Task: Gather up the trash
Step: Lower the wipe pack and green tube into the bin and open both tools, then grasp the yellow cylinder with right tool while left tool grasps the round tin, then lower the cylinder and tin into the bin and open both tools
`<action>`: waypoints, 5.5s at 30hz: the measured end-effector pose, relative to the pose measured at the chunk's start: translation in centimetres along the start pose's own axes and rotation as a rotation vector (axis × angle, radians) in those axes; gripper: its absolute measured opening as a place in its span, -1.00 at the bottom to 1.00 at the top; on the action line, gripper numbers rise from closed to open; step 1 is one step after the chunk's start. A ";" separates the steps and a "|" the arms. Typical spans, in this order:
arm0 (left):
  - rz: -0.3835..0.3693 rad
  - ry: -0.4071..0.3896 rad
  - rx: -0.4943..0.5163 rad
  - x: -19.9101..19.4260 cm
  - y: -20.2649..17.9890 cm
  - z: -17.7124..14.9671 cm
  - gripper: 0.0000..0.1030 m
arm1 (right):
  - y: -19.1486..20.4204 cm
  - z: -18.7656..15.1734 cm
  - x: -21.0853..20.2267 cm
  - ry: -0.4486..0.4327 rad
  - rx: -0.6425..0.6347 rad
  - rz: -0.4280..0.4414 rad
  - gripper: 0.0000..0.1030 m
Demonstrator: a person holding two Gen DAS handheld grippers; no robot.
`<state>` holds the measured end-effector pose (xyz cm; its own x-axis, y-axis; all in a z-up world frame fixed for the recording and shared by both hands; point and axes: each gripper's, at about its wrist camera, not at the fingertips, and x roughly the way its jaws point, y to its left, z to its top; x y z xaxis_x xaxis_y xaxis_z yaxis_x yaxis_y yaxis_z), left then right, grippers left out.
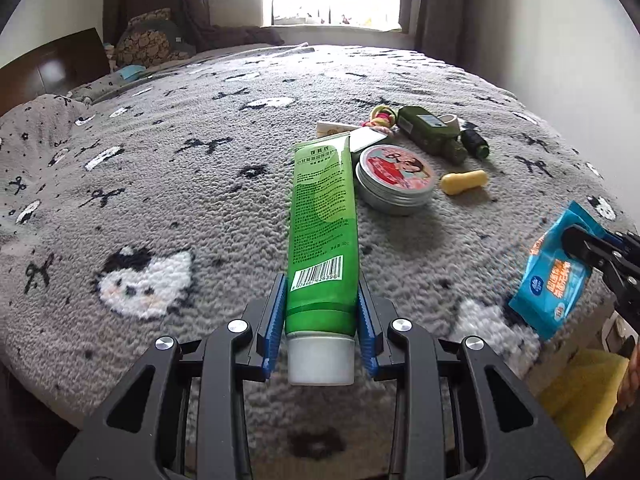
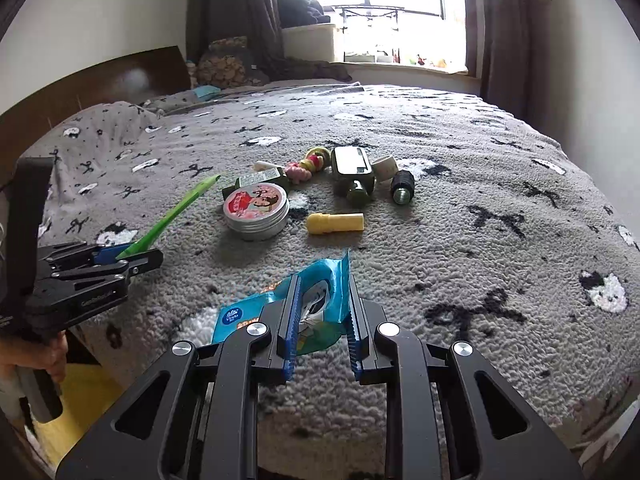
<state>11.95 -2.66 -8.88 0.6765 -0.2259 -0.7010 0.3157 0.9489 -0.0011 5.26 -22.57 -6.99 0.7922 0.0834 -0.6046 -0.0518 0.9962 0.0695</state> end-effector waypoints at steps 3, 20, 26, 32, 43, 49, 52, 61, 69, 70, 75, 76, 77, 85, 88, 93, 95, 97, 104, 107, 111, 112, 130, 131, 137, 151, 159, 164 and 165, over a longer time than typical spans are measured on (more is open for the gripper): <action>-0.036 -0.037 0.011 -3.2 -0.8 -2.0 -0.41 | 0.5 -1.3 -1.7 -0.011 -0.027 -0.005 -0.59; -0.208 0.080 0.091 -9.0 -5.9 -14.6 -0.41 | 2.0 -11.4 -5.5 0.141 -0.097 -0.022 -0.58; -0.241 0.225 0.107 -6.0 -6.9 -17.8 -0.48 | 3.2 -14.4 -3.5 0.247 -0.115 -0.002 -0.58; -0.266 0.331 0.110 -2.7 -7.0 -19.2 -0.54 | 3.8 -16.2 -1.3 0.334 -0.121 -0.003 -0.58; -0.269 0.416 0.122 -0.3 -7.1 -20.3 -0.34 | 3.9 -17.5 1.0 0.438 -0.111 0.011 -0.53; -0.243 0.397 0.107 -1.2 -5.7 -19.9 0.02 | 3.3 -17.4 0.8 0.430 -0.093 0.016 0.11; -0.223 0.377 0.106 -1.8 -4.6 -18.9 0.06 | 2.6 -16.7 0.4 0.410 -0.075 0.006 0.13; -0.164 0.211 0.120 -5.8 -2.8 -13.8 0.35 | 0.9 -10.9 -3.6 0.206 -0.055 -0.058 0.51; -0.081 0.065 0.084 -6.8 -0.8 -7.8 0.46 | -1.3 -4.0 -3.1 0.065 -0.020 -0.115 0.58; -0.079 0.060 0.079 -6.5 -0.8 -7.2 0.46 | -1.7 -3.4 -2.6 0.064 -0.002 -0.109 0.58; -0.065 0.047 0.077 -4.4 -0.5 -4.0 0.58 | -1.7 -0.3 1.5 0.066 0.037 -0.105 0.58; -0.059 0.046 0.074 -3.9 -0.3 -3.6 0.59 | -1.7 0.4 2.3 0.066 0.039 -0.100 0.58; -0.055 0.044 0.072 -3.4 -0.2 -3.2 0.63 | -1.7 0.9 3.2 0.067 0.039 -0.098 0.58; -0.030 0.031 0.040 0.2 -0.2 0.2 0.70 | -0.8 4.8 10.3 0.131 0.029 -0.116 0.58; -0.032 0.032 0.040 0.8 -0.3 0.8 0.70 | -0.2 5.3 12.6 0.175 0.011 -0.101 0.55; -0.032 0.035 0.050 1.9 -0.6 1.6 0.70 | 0.0 5.6 14.7 0.207 -0.001 -0.124 0.45; -0.033 0.035 0.047 2.5 -0.9 2.0 0.70 | -0.1 5.7 14.7 0.203 -0.005 -0.116 0.11; -0.035 0.032 0.041 3.1 -1.2 2.5 0.70 | -0.2 5.7 14.5 0.199 -0.003 -0.108 0.11; -0.056 0.036 0.049 6.0 -3.3 5.0 0.70 | -2.8 5.7 12.4 0.162 0.044 -0.121 0.11; -0.062 0.047 0.046 7.7 -4.1 6.2 0.70 | -4.5 5.2 11.3 0.156 0.061 -0.143 0.11; -0.077 0.078 0.028 10.0 -5.1 7.4 0.69 | -6.4 4.3 9.9 0.151 0.087 -0.153 0.11; -0.072 0.083 0.023 10.5 -5.3 7.6 0.69 | -6.7 4.0 9.6 0.148 0.093 -0.153 0.11; -0.030 0.060 0.050 7.5 -5.5 4.4 0.30 | -5.0 0.8 3.6 0.080 0.062 -0.135 0.11; -0.028 0.050 0.052 6.8 -5.4 3.8 0.30 | -4.7 0.5 3.3 0.077 0.055 -0.133 0.11; -0.024 -0.022 0.029 2.0 -4.2 0.8 0.30 | -2.7 -1.1 0.3 0.041 0.030 -0.095 0.11; -0.004 -0.064 0.043 -6.0 -3.5 -7.8 0.30 | 1.1 -6.2 -5.1 0.007 -0.023 -0.074 0.11; -0.049 0.063 0.060 -5.0 -4.6 -13.2 0.30 | 2.4 -10.5 -3.9 0.111 -0.024 -0.057 0.11; -0.077 0.159 0.076 -3.2 -5.6 -16.1 0.30 | 2.6 -12.6 -3.0 0.173 -0.013 -0.044 0.11; -0.081 0.180 0.079 -2.8 -5.7 -16.7 0.30 | 2.7 -13.0 -2.7 0.188 -0.011 -0.040 0.11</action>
<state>-2.82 -3.79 -18.81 0.5194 -0.2507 -0.8169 0.4199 0.9075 -0.0115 -4.96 -19.78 -15.47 0.6663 0.0460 -0.7442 -0.0299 0.9989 0.0349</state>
